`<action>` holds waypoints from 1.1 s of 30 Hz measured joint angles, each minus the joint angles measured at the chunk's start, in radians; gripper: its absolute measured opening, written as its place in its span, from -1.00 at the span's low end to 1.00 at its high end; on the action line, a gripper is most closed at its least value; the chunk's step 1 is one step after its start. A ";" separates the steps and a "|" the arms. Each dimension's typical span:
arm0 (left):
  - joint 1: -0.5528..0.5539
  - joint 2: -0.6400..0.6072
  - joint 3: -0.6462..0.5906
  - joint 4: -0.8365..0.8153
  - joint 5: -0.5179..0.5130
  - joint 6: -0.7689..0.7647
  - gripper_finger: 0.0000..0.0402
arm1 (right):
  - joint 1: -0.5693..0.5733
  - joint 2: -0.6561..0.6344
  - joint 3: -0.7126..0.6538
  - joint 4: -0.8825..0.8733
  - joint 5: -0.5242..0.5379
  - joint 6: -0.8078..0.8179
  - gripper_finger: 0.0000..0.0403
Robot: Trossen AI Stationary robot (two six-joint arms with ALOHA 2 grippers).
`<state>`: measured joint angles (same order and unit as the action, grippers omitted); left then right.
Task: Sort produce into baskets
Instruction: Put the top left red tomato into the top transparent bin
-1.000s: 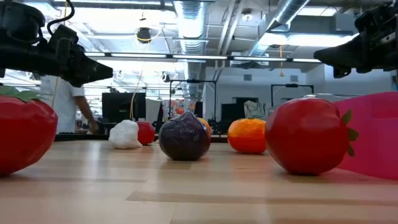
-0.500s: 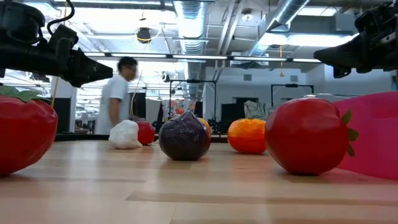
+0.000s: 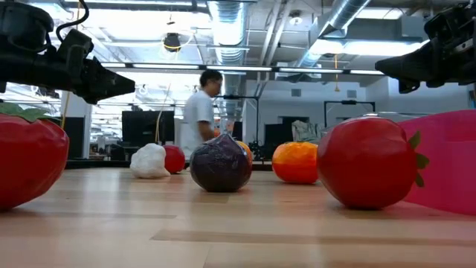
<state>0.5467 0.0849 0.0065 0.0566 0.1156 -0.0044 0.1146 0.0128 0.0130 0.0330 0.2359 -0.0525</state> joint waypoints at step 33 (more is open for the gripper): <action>0.000 0.000 0.000 0.030 -0.288 -0.268 0.08 | 0.000 0.000 0.000 0.000 0.000 0.000 -0.79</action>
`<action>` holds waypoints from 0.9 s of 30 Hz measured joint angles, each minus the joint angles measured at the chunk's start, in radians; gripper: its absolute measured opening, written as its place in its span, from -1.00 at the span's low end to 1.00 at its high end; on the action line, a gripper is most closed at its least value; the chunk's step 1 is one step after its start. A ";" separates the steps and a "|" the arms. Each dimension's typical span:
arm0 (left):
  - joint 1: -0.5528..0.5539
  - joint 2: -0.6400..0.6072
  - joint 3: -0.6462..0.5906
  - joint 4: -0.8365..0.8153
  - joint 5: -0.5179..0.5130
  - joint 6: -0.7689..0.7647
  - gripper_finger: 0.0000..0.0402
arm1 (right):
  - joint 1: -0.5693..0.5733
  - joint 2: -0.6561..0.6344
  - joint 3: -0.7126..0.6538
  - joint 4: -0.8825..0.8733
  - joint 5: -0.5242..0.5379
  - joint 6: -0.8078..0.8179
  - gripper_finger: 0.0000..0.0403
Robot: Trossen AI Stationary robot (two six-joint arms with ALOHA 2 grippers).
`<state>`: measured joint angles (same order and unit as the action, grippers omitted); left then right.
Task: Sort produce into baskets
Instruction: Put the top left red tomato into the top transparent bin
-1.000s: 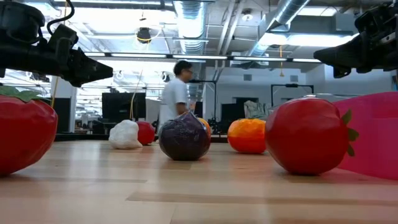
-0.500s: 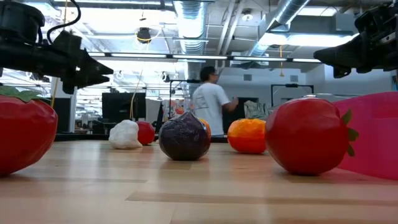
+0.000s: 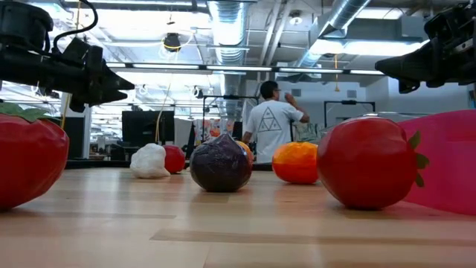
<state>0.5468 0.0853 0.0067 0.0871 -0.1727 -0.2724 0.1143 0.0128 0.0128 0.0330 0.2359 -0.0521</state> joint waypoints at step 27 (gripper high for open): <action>-0.142 0.937 0.631 -0.242 0.141 0.089 0.08 | 0.000 0.000 0.000 0.001 0.000 0.000 -0.79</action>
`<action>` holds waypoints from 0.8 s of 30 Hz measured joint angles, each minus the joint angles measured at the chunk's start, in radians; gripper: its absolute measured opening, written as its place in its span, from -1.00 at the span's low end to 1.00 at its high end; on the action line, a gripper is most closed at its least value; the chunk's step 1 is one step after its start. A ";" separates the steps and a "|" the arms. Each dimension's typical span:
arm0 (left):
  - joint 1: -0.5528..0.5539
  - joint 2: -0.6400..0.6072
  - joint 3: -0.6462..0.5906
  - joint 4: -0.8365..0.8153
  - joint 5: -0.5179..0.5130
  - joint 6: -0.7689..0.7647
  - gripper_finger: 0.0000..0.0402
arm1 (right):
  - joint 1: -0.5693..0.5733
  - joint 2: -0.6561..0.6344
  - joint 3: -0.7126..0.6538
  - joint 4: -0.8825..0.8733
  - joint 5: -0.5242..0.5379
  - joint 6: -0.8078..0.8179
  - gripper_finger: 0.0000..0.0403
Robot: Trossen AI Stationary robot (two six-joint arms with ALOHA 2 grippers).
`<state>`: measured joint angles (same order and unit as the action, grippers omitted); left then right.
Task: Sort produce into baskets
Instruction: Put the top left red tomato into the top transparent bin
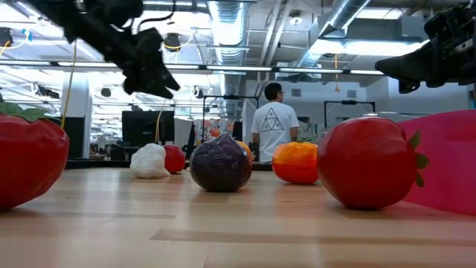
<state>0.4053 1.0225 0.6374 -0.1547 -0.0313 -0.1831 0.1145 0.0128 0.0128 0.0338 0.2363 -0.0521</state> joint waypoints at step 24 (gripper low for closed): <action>0.010 0.185 0.057 -0.120 -0.052 -0.059 0.88 | 0.000 0.000 0.000 0.003 0.000 0.000 -0.79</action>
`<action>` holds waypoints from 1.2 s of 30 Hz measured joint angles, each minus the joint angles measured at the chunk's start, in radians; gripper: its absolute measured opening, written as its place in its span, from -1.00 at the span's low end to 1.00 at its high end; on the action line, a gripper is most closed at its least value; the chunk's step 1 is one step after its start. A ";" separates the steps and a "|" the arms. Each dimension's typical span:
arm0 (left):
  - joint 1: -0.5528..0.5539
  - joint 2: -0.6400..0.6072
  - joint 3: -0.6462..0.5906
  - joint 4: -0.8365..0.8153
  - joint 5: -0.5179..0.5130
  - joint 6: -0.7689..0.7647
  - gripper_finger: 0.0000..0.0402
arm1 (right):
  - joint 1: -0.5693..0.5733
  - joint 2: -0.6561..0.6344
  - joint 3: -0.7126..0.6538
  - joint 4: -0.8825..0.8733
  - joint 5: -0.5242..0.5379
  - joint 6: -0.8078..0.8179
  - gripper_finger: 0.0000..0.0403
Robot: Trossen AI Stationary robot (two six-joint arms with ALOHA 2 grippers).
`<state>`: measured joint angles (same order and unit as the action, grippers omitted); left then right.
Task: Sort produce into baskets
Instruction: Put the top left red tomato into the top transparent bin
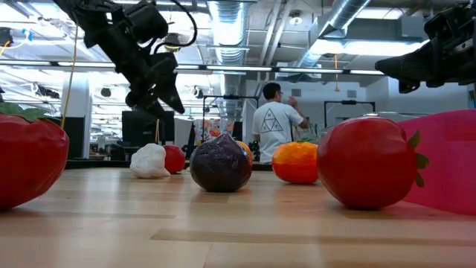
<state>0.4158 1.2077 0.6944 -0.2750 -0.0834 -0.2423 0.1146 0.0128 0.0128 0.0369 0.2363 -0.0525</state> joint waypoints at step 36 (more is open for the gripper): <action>-0.006 0.382 -0.035 0.243 -0.008 0.107 0.78 | 0.000 0.000 0.000 0.000 0.000 0.000 -0.79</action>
<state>0.4103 1.5894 0.6590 -0.0319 -0.0917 -0.1352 0.1146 0.0128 0.0128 0.0372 0.2363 -0.0524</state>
